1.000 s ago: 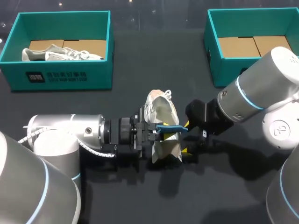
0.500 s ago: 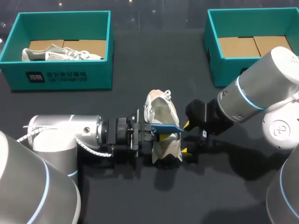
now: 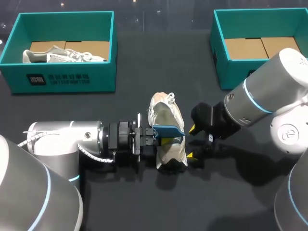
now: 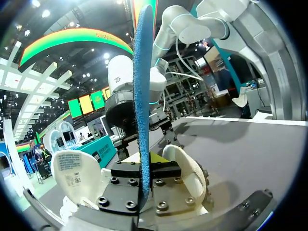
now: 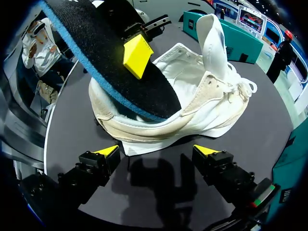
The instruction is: Take the shoe out of the shoebox, open the shoe tongue, remove and reinsert the insole, then place the shoe into the shoebox
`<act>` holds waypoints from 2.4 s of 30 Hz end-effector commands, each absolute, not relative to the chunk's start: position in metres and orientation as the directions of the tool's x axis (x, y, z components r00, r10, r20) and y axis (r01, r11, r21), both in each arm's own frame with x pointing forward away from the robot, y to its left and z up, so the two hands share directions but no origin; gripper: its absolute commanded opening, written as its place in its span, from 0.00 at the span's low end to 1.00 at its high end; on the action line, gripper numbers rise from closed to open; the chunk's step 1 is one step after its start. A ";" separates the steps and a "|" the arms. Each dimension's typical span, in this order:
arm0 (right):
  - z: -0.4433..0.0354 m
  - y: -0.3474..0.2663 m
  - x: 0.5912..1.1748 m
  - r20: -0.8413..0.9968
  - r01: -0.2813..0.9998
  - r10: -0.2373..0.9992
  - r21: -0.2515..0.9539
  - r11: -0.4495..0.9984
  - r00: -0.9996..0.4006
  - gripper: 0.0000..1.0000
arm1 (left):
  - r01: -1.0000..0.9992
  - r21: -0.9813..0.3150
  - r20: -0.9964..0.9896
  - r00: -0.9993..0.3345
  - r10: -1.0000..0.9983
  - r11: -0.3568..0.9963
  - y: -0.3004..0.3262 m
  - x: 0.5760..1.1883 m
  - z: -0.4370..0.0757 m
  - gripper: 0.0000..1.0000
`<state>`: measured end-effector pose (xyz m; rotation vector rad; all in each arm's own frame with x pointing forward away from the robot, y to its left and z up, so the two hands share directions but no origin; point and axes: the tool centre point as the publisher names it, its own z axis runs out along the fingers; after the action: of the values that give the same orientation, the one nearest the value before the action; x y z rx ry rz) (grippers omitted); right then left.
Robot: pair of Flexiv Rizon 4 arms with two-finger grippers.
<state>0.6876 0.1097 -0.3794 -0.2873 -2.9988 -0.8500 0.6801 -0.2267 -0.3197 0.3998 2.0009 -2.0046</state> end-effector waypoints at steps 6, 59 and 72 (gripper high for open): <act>-0.379 0.109 0.686 0.058 0.178 0.174 0.520 0.835 -0.983 1.00 | 0.399 -0.917 -0.400 -0.916 -0.029 0.022 -0.235 0.699 -0.342 0.00; -0.379 0.109 0.686 0.058 0.178 0.174 0.520 0.835 -0.983 1.00 | 0.590 -0.797 -0.597 -0.801 -0.028 0.128 -0.236 0.671 -0.300 0.00; -0.379 0.109 0.686 0.058 0.178 0.174 0.520 0.835 -0.983 1.00 | 0.624 -0.767 -0.635 -0.771 -0.038 0.149 -0.234 0.694 -0.326 0.00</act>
<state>0.6876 0.1096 -0.3794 -0.2873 -2.9989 -0.8502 0.6883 -0.2293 -0.3227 0.5557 1.9121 -1.6715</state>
